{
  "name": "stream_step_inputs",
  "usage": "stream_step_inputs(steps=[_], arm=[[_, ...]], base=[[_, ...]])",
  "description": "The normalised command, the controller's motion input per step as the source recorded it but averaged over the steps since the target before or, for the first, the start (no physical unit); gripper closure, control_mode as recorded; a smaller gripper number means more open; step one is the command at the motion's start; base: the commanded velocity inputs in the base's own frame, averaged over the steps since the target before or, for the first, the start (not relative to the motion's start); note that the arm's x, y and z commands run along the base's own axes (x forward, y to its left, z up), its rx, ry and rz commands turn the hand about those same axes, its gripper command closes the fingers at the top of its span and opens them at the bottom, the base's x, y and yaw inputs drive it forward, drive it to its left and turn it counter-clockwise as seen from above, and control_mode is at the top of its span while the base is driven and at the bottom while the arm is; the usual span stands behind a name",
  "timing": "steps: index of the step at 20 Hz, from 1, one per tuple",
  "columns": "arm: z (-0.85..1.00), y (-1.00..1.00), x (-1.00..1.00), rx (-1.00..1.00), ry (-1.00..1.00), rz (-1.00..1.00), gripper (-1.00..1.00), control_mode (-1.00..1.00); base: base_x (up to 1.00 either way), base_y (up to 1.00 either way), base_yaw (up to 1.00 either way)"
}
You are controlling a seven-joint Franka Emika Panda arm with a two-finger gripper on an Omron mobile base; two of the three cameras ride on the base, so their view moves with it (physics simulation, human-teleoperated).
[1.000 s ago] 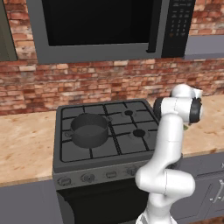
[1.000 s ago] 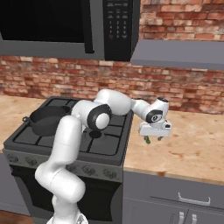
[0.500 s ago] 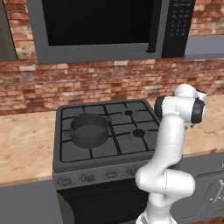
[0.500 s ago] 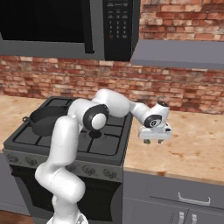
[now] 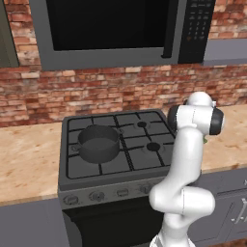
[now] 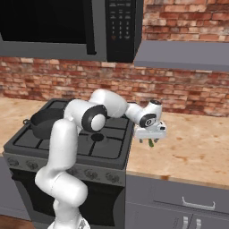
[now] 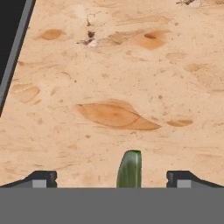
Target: Turn on the burner for the pot on the stove. Wait thirty seconds for the pot to heat up. Then add the lemon wedge to the pot.
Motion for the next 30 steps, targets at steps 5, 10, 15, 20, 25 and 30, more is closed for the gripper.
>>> stream_step_inputs(steps=[5, 10, 15, 20, 25, 30], arm=[[0.00, 0.08, 0.00, -0.03, 0.00, 0.00, -1.00, -1.00], [0.00, 0.00, 0.00, -0.01, -0.05, 0.00, -1.00, -1.00], [0.00, 0.00, 0.00, -0.01, -0.03, 0.00, -1.00, -1.00], [0.00, -0.13, 0.00, 0.00, -0.06, 0.00, -1.00, -1.00], [0.06, -0.24, -0.01, 0.00, -0.05, 0.00, -1.00, -1.00], [0.00, -0.08, -0.14, 0.00, -0.03, 0.00, -1.00, -1.00]], base=[[0.00, 0.00, 0.00], [0.00, 0.00, 0.00], [0.00, 0.00, 0.00], [0.00, 0.00, 0.00], [0.00, 0.00, 0.00], [0.00, 0.00, 0.00]])
